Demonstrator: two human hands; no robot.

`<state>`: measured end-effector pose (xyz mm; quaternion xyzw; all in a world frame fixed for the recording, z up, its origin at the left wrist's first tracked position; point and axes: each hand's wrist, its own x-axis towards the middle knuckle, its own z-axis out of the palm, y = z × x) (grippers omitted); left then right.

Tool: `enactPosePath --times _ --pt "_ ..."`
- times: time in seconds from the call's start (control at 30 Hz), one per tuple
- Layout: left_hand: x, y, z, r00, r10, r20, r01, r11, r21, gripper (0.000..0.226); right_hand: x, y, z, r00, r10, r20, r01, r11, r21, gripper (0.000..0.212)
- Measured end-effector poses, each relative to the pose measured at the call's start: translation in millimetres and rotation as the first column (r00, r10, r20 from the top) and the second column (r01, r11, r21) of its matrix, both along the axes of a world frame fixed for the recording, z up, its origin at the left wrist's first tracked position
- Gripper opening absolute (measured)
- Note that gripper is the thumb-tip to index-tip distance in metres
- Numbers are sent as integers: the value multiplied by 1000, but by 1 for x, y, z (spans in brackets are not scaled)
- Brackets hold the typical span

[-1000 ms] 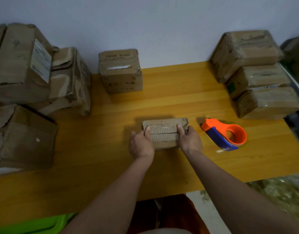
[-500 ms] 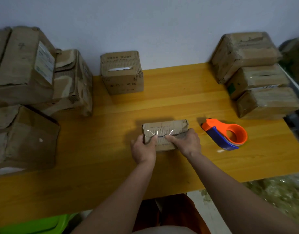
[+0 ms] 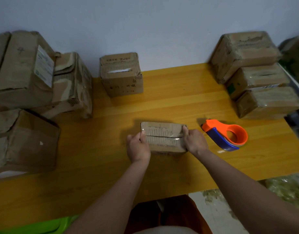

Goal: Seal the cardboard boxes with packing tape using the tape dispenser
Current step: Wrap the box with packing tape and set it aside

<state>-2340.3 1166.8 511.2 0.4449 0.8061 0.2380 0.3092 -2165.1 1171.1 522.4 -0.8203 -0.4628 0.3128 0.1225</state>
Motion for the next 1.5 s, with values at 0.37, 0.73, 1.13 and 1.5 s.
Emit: enactPosePath --times 0.37,0.73,1.13,1.5 --pt "9 33 22 890 -337 -308 360 933 21 69 6 -3 3 871 -327 -366 319 944 -83 45" --pt "50 -7 1 317 -777 -543 807 522 -276 86 41 -7 17 900 426 89 -427 904 -9 51" --pt "49 6 -5 211 -767 -606 845 454 -281 101 26 -7 -13 836 420 354 -426 903 -65 48" --pt "62 5 -11 355 -746 -563 798 556 -234 82 111 -28 -7 840 246 484 -291 957 18 47"
